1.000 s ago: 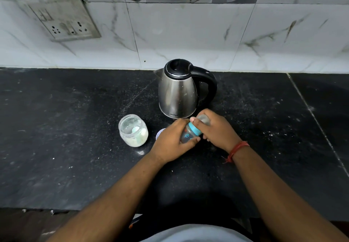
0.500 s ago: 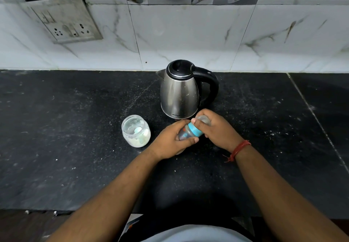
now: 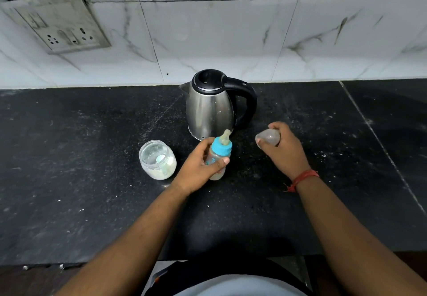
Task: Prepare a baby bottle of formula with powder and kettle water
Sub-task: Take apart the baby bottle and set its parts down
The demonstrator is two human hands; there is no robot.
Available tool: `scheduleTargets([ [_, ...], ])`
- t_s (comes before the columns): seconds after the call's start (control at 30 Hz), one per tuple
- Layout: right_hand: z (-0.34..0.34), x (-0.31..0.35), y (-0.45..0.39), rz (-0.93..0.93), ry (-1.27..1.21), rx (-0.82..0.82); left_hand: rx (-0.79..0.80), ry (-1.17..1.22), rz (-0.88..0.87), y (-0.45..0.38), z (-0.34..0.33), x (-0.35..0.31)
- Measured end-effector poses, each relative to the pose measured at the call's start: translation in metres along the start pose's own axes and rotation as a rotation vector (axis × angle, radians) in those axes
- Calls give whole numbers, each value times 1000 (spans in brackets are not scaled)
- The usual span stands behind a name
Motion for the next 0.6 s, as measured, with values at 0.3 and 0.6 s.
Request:
scheduleTargets([
  [0.3, 4, -62, 22, -4, 463, 72, -93, -10, 38, -3, -7, 8],
  [0.6, 3, -85, 30, -37, 436, 154, -47, -46, 41, -5, -18, 5],
])
Point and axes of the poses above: each hand's wrist, its own y-axis away from the middle knuckle, its own z-axis out of the back of the hand, x = y × z, the point moved 9 cm from there along -y, towards the middle knuckle, and after that the axes turned 15 degrees about -y, right-handed, at the moved point
